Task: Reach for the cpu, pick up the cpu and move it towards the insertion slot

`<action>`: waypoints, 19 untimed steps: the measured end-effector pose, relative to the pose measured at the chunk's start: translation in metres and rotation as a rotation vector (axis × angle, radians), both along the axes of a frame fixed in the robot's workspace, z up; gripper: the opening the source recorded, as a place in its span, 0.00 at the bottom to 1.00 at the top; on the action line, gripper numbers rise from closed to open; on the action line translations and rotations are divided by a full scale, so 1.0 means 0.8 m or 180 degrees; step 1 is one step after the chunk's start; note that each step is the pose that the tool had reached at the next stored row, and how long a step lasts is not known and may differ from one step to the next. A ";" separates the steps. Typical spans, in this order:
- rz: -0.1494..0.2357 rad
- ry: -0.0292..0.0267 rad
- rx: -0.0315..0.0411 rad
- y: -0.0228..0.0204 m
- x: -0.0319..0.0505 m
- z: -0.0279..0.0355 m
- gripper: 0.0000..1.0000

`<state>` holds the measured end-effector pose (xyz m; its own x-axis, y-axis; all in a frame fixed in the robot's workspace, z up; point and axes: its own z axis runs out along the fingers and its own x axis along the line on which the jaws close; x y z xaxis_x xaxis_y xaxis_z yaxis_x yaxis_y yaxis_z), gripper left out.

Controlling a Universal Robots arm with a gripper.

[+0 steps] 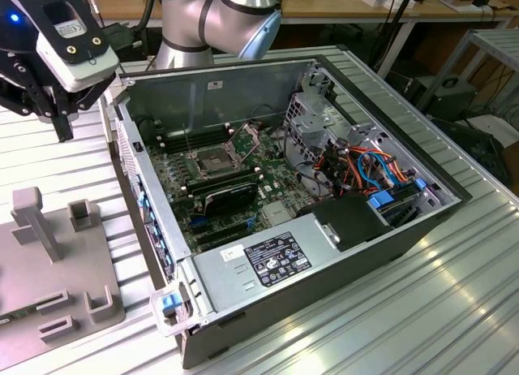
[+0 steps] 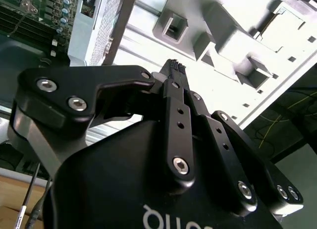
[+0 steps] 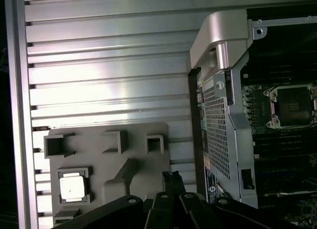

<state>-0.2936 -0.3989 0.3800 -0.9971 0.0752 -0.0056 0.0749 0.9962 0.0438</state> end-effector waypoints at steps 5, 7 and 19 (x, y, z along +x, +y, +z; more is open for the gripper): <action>0.0000 0.0000 0.0000 0.0000 -0.012 -0.0007 0.11; 0.0000 0.0000 0.0000 0.0000 -0.015 -0.0008 0.11; 0.0000 0.0000 0.0000 0.0000 -0.045 -0.0026 0.11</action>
<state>-0.3296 -0.3988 0.3779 -0.9971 0.0753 -0.0055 0.0750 0.9962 0.0437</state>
